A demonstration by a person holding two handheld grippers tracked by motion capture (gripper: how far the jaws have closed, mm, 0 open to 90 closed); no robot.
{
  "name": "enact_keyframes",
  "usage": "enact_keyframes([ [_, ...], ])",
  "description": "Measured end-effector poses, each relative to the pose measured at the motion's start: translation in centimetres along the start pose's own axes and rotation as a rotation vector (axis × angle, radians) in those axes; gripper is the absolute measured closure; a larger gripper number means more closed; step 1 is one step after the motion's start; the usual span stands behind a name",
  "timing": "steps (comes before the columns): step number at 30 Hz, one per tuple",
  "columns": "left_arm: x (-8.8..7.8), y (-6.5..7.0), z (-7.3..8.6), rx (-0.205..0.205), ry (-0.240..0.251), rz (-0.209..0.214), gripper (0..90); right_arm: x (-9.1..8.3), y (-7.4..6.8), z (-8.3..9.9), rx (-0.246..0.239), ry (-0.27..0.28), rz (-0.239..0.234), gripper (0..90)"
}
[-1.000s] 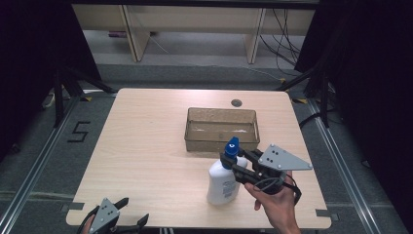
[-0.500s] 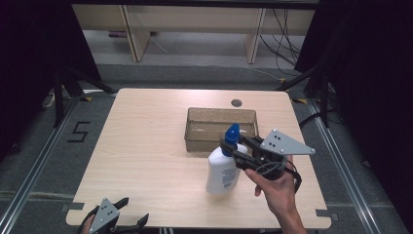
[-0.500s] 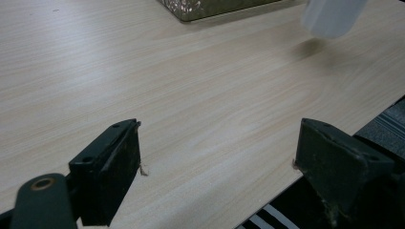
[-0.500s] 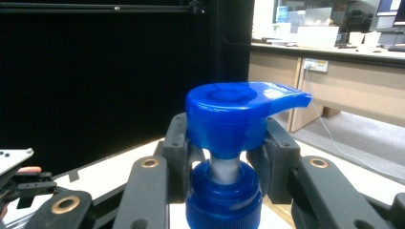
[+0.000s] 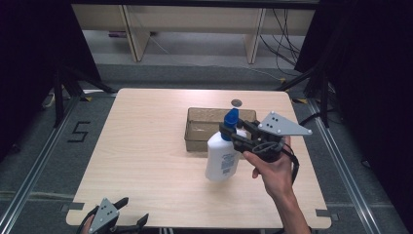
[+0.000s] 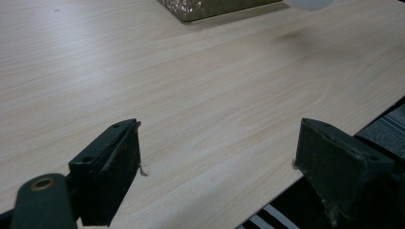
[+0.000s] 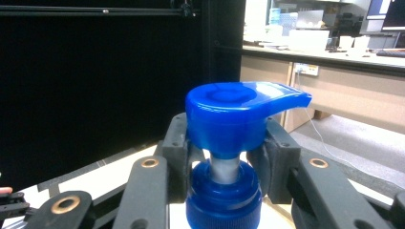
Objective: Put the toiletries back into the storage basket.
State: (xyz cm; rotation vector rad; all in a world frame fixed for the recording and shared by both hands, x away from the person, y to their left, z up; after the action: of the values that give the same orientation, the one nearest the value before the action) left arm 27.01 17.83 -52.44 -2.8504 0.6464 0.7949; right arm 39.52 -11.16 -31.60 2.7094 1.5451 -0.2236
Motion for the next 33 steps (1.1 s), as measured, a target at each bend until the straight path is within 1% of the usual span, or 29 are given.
enact_keyframes([
  [1,0.0,0.0,0.0,0.0,0.0,0.0,14.8,0.0,0.3,-0.2,-0.011,0.004,0.004,61.9],
  [2,0.0,0.0,0.0,0.001,0.0,0.0,14.8,0.0,0.5,-0.3,-0.001,-0.002,0.01,61.9],
  [3,0.0,0.0,0.0,0.001,0.001,0.0,14.8,0.0,0.5,-0.4,0.01,0.0,0.006,61.9],
  [5,0.0,0.0,0.0,-0.001,0.002,0.001,14.9,0.1,0.8,-0.7,0.011,-0.003,0.009,61.9],
  [6,0.1,0.0,0.0,0.0,0.005,0.004,14.9,0.1,1.0,-1.1,0.003,0.004,0.008,61.9],
  [8,0.1,0.0,0.0,0.0,0.005,0.003,14.8,0.0,1.3,-1.5,0.003,-0.001,0.02,61.9],
  [10,0.1,0.0,0.0,-0.001,0.005,0.004,14.9,0.1,1.7,-1.9,-0.021,0.0,0.028,61.9],
  [11,0.1,0.0,0.0,0.0,0.005,0.003,14.8,0.1,1.8,-2.2,-0.013,-0.003,0.031,62.0],
  [12,0.0,0.0,0.0,-0.002,0.003,0.001,14.8,0.1,2.0,-2.3,-0.023,0.001,0.031,61.9],
  [14,0.0,0.0,0.0,-0.003,0.004,0.001,14.8,0.1,2.4,-2.9,-0.028,0.005,0.042,61.9],
  [16,0.0,0.0,0.0,-0.002,0.003,0.002,14.8,0.0,2.8,-3.3,-0.02,0.009,0.045,61.9],
  [17,0.0,0.0,0.0,-0.001,0.0,-0.001,14.9,0.0,3.0,-3.5,-0.031,0.015,0.051,61.9],
  [18,0.0,0.0,0.0,-0.001,0.0,-0.001,14.8,0.0,3.1,-3.6,-0.008,0.009,0.048,61.9],
  [20,0.0,0.0,0.0,0.0,0.0,0.0,14.8,0.1,3.5,-3.9,-0.024,0.014,0.051,61.9],
  [21,0.0,0.0,0.0,-0.001,0.0,-0.001,14.8,0.1,3.6,-4.0,-0.015,0.013,0.051,61.9],
  [23,0.0,0.0,0.0,-0.001,-0.001,-0.001,14.8,0.2,4.1,-4.4,-0.026,0.019,0.06,61.9],
  [25,0.0,0.0,0.0,-0.002,-0.001,-0.002,14.9,0.2,4.3,-4.5,-0.01,0.016,0.062,61.9],
  [26,0.0,0.0,0.0,-0.002,-0.001,-0.001,14.9,0.2,4.6,-4.6,-0.022,0.012,0.074,61.9],
  [28,0.0,0.0,0.0,0.001,-0.001,0.0,14.8,0.3,5.1,-4.9,-0.025,0.01,0.082,61.9],
  [30,0.0,0.0,0.0,-0.001,0.0,0.0,14.8,0.5,5.5,-5.0,-0.014,0.01,0.087,61.9],
  [32,0.0,0.1,0.0,-0.005,0.002,0.0,14.8,0.5,5.9,-5.2,-0.02,0.008,0.092,62.0],
  [33,0.0,0.0,0.0,-0.005,0.002,0.001,14.8,0.6,6.0,-5.2,-0.013,0.008,0.093,61.9],
])
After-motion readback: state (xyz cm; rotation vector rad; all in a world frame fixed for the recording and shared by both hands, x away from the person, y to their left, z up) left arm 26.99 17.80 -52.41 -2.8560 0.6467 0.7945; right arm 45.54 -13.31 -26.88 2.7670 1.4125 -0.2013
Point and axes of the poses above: each handheld gripper's, and its own axes: x roughly forward along the jaws, z roughly out of its underside, y roughly to its right, the point moved 8 cm from there along x, roughly forward along the jaws, and after that the axes turned 9 degrees about -z, right-handed, at the moved point
